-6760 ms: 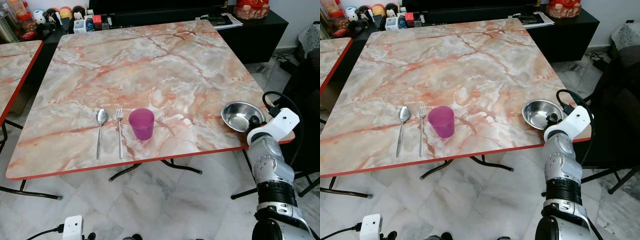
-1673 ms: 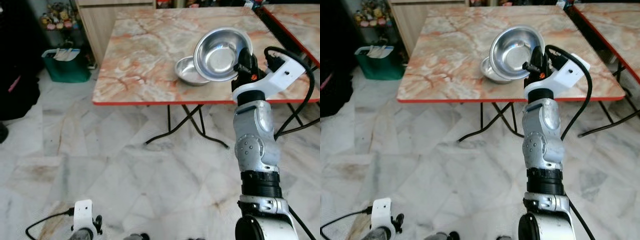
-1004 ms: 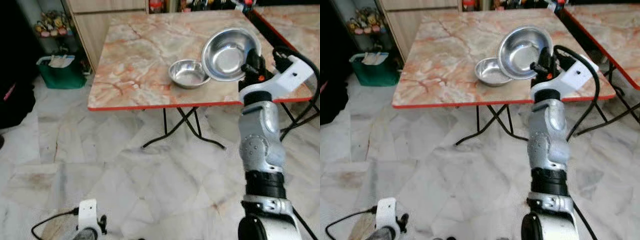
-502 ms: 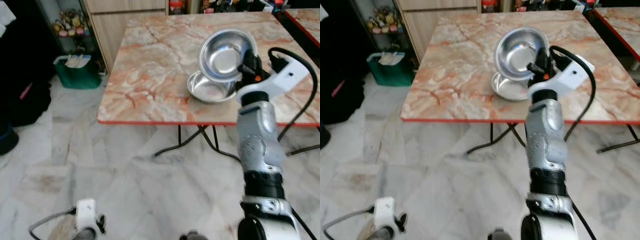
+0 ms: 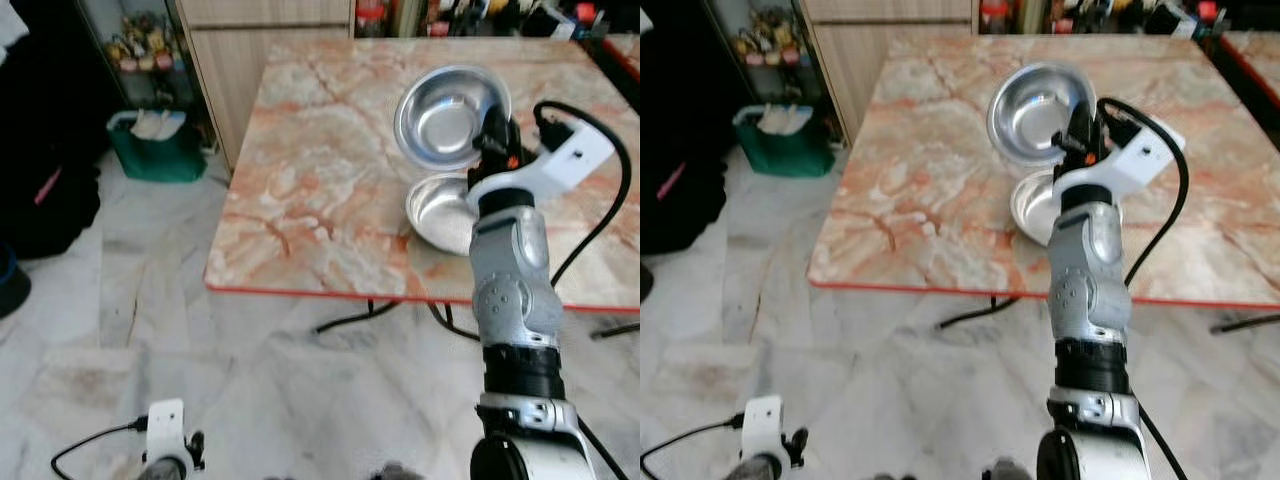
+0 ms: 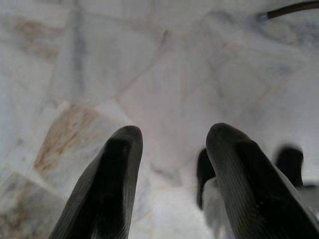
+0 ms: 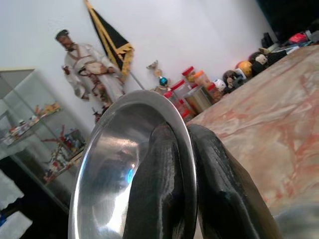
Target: Setting the table
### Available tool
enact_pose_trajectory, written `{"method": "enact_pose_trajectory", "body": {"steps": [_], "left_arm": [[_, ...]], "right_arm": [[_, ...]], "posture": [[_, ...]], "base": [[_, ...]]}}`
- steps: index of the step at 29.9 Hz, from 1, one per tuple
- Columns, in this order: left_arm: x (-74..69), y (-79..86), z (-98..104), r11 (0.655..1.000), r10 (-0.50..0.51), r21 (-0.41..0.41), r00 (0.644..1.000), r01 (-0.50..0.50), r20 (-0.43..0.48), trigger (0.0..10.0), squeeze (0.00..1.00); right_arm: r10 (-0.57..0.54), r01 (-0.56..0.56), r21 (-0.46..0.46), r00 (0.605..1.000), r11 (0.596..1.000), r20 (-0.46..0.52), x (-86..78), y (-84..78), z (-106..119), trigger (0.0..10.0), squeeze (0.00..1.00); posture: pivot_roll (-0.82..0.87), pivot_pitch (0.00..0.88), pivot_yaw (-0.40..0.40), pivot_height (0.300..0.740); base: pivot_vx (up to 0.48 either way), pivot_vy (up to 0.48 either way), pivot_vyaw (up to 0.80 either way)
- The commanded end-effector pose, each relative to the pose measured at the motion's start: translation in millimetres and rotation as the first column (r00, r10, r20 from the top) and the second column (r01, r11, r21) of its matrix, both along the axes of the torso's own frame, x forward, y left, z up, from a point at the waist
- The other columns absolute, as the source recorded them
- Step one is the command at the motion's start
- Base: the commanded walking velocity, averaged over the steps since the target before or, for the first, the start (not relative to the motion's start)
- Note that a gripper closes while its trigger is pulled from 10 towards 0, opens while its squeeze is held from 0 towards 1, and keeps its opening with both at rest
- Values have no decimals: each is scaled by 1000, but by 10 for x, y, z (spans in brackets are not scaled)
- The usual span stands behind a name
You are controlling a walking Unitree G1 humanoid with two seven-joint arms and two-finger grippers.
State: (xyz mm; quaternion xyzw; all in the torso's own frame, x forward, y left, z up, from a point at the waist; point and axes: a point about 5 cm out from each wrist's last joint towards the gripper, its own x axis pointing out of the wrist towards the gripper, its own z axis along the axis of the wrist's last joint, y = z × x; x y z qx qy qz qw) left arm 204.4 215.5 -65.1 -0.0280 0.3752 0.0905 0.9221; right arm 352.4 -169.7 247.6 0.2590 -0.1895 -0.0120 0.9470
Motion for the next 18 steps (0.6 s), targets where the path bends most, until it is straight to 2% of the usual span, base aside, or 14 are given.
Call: {"method": "enact_pose_trajectory", "body": {"steps": [1,13,18], "left_arm": [[-70,-32,-49,1000,1,-19,1000,-1,-25,10000,0],[-72,-52,-54,1000,-5,-27,1000,4,-25,10000,0],[-87,-31,-58,1000,-7,-28,999,6,-31,10000,0]], "right_arm": [[-19,19,2,1000,1000,0,-39,-54,7,10000,0],[-15,16,8,994,1000,-109,-302,-30,-295,10000,0],[-39,43,20,985,999,-165,-419,-94,-428,10000,0]], "posture": [[-32,158,24,740],[-39,164,25,740],[-40,161,27,740]], "base": [[0,0,0],[0,0,0],[0,0,0]]}}
